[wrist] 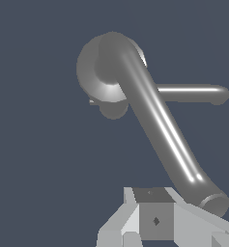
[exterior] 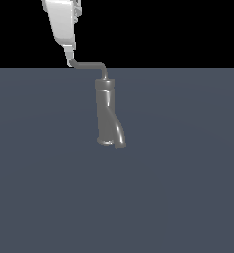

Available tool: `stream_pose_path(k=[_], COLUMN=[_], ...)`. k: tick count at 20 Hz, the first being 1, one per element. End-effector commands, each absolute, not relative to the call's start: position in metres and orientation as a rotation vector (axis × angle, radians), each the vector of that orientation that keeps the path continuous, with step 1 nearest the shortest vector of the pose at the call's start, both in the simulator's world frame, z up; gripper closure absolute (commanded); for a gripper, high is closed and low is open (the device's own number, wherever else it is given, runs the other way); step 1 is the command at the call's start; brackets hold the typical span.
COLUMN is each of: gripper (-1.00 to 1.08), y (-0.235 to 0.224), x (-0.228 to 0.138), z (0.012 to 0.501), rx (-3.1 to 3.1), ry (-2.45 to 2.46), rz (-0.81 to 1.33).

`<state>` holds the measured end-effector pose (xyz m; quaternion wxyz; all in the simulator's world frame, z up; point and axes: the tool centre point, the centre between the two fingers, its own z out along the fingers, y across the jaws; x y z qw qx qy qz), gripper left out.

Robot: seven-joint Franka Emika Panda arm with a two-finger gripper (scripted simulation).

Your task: Turn on the faucet by rotating a designated handle.

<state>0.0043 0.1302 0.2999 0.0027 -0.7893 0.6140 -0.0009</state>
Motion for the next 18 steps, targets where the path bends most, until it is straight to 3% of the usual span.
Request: stream_pose_path(k=[1,18], gripper=[1.08,1.08], y=[0.126,0.077], x=[-0.002,-0.037], z=[0.300,0.300], rx=[-2.475,-2.475], ry=[1.935,1.933], rz=[0.000,-0.001])
